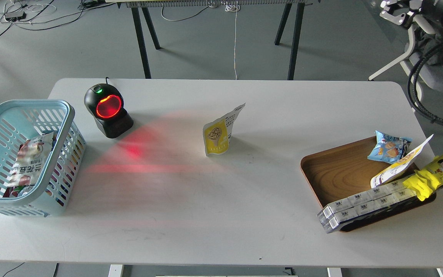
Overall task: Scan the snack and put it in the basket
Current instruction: 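Set the yellow packet down on the table and withdraw the right arm, then reach the left gripper to the yellow packet and grasp it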
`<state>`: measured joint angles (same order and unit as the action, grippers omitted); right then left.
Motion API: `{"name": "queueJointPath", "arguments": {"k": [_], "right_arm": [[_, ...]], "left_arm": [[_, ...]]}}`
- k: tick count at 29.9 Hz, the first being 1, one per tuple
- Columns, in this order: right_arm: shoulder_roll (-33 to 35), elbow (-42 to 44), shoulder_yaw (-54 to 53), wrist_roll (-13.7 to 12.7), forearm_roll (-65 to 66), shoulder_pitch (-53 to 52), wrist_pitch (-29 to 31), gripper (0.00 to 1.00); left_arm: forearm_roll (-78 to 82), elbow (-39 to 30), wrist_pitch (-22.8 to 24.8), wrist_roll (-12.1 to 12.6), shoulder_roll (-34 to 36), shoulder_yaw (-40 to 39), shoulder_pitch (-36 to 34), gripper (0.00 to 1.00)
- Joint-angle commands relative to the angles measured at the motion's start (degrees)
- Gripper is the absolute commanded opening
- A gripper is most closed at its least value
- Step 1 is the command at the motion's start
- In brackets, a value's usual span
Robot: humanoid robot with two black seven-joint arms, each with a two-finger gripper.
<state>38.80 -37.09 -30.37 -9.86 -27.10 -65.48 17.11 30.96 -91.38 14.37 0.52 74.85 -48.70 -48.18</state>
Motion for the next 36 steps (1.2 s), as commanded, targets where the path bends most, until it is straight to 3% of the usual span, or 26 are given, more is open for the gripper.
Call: {"name": "queueJointPath", "arguments": {"k": [1,6,20,25,36], "right_arm": [[-0.83,6.93,-6.01,1.33,-0.32,6.23,8.54,0.97],[-1.71,7.91,-10.76,1.33,-0.41,11.6,10.89,0.97],[-3.03,8.7,-9.71,2.12,0.21,13.98,10.32,0.97],[-3.82,8.61,-9.71,2.21,0.3,13.8,9.61,0.97],[-4.88,7.82,-9.71,2.13,1.88,13.19,9.08,0.97]], "left_arm": [[14.01,-2.74,3.29,-0.17,-0.32,-0.08,0.02,1.0],[30.71,-6.61,6.1,-0.17,-5.49,2.11,0.28,1.0],[80.29,-8.81,7.25,0.27,-28.78,15.29,-0.24,1.0],[88.73,-8.55,13.57,1.94,-35.9,17.76,0.11,1.0],[94.04,0.06,13.63,4.58,-49.18,20.66,0.46,0.99]]}}
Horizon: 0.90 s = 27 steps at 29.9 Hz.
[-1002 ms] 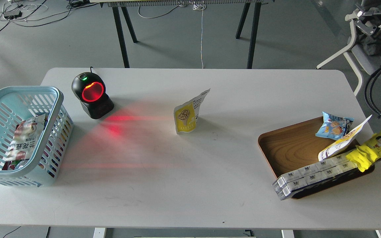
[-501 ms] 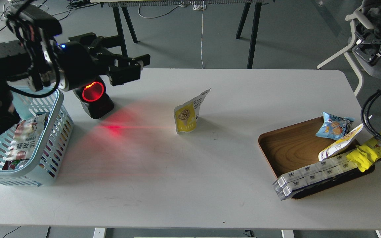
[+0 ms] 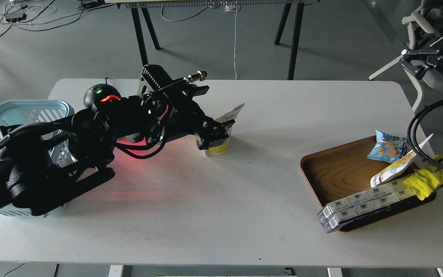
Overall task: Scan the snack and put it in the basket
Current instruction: 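Reach the left gripper to the yellow packet and grasp it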
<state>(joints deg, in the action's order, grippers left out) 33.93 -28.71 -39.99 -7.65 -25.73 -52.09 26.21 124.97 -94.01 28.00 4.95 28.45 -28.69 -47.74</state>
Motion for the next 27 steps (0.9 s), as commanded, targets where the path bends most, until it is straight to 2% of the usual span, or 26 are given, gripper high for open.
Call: {"name": "queueJointPath", "arguments": {"k": [1,11,16,19,22,27], "right_arm": [[-0.01,-0.56,-0.09,-0.09,0.5,-0.38,-0.02,0.97],[-0.01,-0.47,-0.09,-0.09,0.59,-0.82,-0.55,0.97],[-0.01,-0.74,-0.09,-0.09,0.59,-0.91,-0.63,0.97],[-0.01,-0.74,-0.09,-0.09,0.59,-0.91,-0.63,0.97],[-0.01,-0.74,-0.09,-0.09,0.59,-0.82,-0.55,0.97],[-0.01,-0.74,-0.09,-0.09,0.59,-0.82,-0.63,0.97]], "left_arm": [[0.03,3.3,0.0,0.23,-3.48,0.65,0.01,0.99],[0.03,11.83,0.0,0.5,-9.46,0.91,0.1,0.98],[0.03,16.22,0.0,0.32,-10.7,1.53,0.01,0.94],[0.03,17.63,0.0,-0.03,-10.87,1.53,0.01,0.82],[0.03,18.42,0.0,-0.38,-10.61,1.53,0.01,0.55],[0.03,19.39,0.0,-0.73,-10.08,1.62,0.01,0.36]]}}
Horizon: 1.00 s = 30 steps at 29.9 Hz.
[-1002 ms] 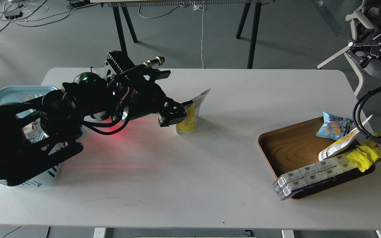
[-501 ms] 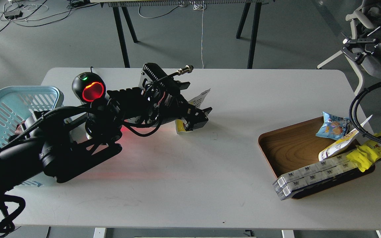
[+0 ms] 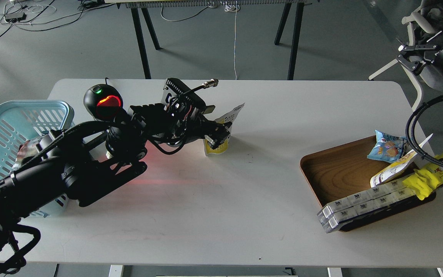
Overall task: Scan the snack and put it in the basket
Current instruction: 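Reach the left gripper to the yellow packet and grasp it, then lift the yellow packet with the left gripper toward the scanner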
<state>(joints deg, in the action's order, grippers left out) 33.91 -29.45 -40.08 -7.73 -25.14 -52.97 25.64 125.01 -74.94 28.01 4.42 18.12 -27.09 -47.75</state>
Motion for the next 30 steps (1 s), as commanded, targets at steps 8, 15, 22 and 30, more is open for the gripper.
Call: {"name": "queueJointPath", "arguments": {"k": [8,15,22,30], "right_arm": [[0.01,0.0,0.0,0.0,0.0,-0.03,0.02,0.97],[0.19,0.0,0.0,0.0,0.0,-0.03,0.02,0.97],[0.19,0.0,0.0,0.0,0.0,-0.12,0.02,0.97],[0.19,0.0,0.09,0.0,0.09,-0.12,0.02,0.97]], "left_arm": [[-0.01,0.32,-0.01,-0.55,0.33,2.04,0.11,0.03],[-0.01,0.15,-0.01,-1.87,0.51,2.04,0.29,0.0],[-0.01,-0.38,-2.51,-3.19,0.86,1.95,-0.07,0.0],[-0.01,-3.27,-3.66,-4.42,3.4,1.07,-1.38,0.0]]}}
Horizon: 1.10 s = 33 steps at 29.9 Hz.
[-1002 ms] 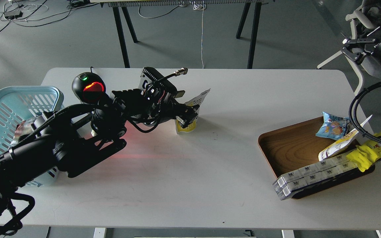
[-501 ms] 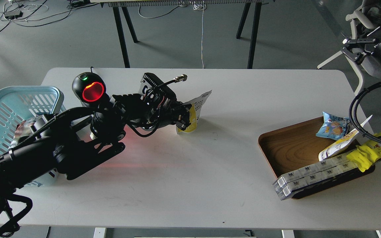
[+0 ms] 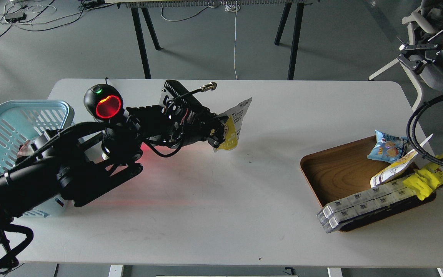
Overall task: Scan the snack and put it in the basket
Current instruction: 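Lift the yellow packet with the left gripper toward the scanner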
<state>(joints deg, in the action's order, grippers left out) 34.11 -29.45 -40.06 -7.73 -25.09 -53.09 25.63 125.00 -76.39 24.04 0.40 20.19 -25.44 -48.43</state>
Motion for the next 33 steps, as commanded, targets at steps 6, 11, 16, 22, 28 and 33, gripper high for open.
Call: {"name": "queueJointPath", "arguments": {"k": [6,11,16,22,28,33], "right_arm": [[-0.01,0.0,0.07,0.0,0.04,-0.08,-0.06,0.97],[-0.01,0.0,0.07,0.0,0.83,-0.78,-0.06,0.97],[-0.09,0.0,-0.02,-0.09,1.98,-1.22,-0.15,0.97],[-0.09,-0.09,0.07,-0.09,1.98,-1.31,-0.15,0.97],[-0.18,-0.09,0.07,-0.09,2.06,-1.84,-0.41,0.97],[-0.88,0.0,0.07,-0.09,2.15,-2.19,-0.76,0.97]], "left_arm": [[0.0,-8.59,3.96,-0.4,4.24,-3.91,-3.07,0.0],[0.0,-12.46,3.96,-0.4,6.79,-11.11,-4.22,0.0],[-0.19,-13.78,3.96,-0.4,10.21,-18.41,-4.31,0.0],[-0.81,-14.66,3.96,-2.77,19.26,-19.39,-3.7,0.0],[-0.81,-17.91,3.96,-5.06,27.7,-16.23,-0.45,0.0],[-0.72,-20.99,3.96,-5.15,31.66,-13.77,3.42,0.0]]}}
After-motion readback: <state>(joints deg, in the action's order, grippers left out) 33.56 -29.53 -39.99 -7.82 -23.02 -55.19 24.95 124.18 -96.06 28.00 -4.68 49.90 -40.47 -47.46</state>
